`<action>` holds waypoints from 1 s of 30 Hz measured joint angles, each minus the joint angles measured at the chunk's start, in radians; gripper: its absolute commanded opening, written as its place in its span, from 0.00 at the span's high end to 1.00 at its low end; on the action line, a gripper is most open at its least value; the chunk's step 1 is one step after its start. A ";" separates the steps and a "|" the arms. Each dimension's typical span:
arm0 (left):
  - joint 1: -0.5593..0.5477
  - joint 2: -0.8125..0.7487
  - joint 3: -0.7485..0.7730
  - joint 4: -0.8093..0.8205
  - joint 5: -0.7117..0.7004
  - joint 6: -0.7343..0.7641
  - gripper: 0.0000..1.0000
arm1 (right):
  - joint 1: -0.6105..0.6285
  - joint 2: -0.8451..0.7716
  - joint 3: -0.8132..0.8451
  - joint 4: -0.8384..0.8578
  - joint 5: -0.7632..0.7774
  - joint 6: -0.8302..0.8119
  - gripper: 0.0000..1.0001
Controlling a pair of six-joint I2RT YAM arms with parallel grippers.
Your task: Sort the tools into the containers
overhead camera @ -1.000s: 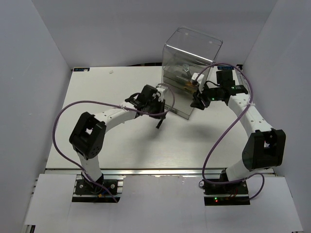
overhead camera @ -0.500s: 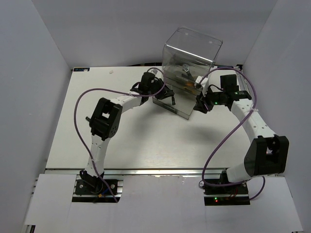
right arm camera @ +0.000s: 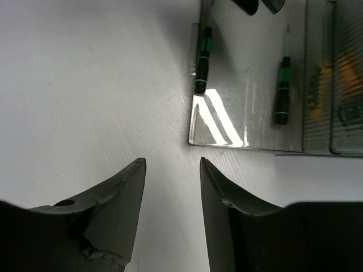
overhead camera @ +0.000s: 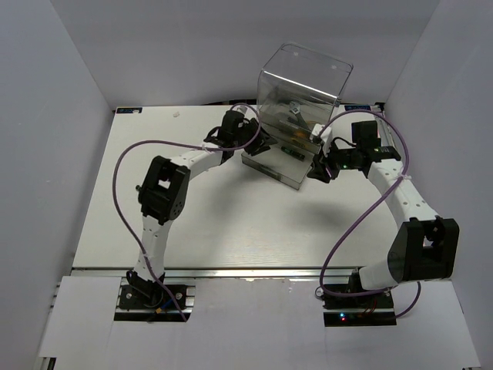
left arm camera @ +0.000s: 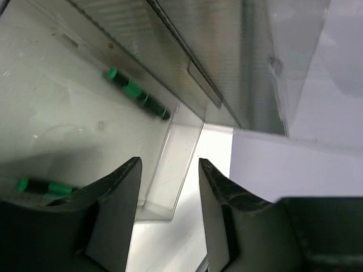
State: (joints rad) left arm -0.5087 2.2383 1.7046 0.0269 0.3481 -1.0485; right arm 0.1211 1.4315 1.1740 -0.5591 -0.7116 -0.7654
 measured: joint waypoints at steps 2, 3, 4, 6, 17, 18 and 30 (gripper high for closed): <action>0.007 -0.075 -0.080 -0.005 -0.001 0.053 0.56 | -0.001 0.002 0.000 -0.032 -0.031 -0.039 0.50; 0.014 -0.124 -0.124 -0.021 -0.002 0.081 0.60 | -0.001 0.003 0.000 -0.049 -0.048 -0.062 0.50; 0.026 -0.187 -0.185 -0.034 -0.006 0.118 0.61 | -0.001 0.007 0.000 -0.066 -0.065 -0.084 0.50; 0.066 -0.333 -0.307 -0.076 -0.015 0.190 0.62 | 0.000 0.017 0.000 -0.100 -0.096 -0.118 0.50; 0.578 -0.896 -0.814 -0.375 -0.202 0.457 0.24 | 0.060 0.063 0.000 -0.122 -0.129 -0.150 0.50; 0.594 -0.898 -0.835 -0.405 -0.229 0.470 0.24 | 0.065 0.068 0.000 -0.122 -0.129 -0.150 0.50; 0.624 -0.616 -0.727 -0.564 -0.486 0.502 0.29 | 0.084 0.103 0.002 -0.123 -0.119 -0.147 0.50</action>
State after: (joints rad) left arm 0.1158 1.6226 0.9779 -0.5369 -0.1383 -0.5461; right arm 0.2054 1.5341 1.1763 -0.6819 -0.8303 -0.9123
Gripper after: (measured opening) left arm 0.718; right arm 0.504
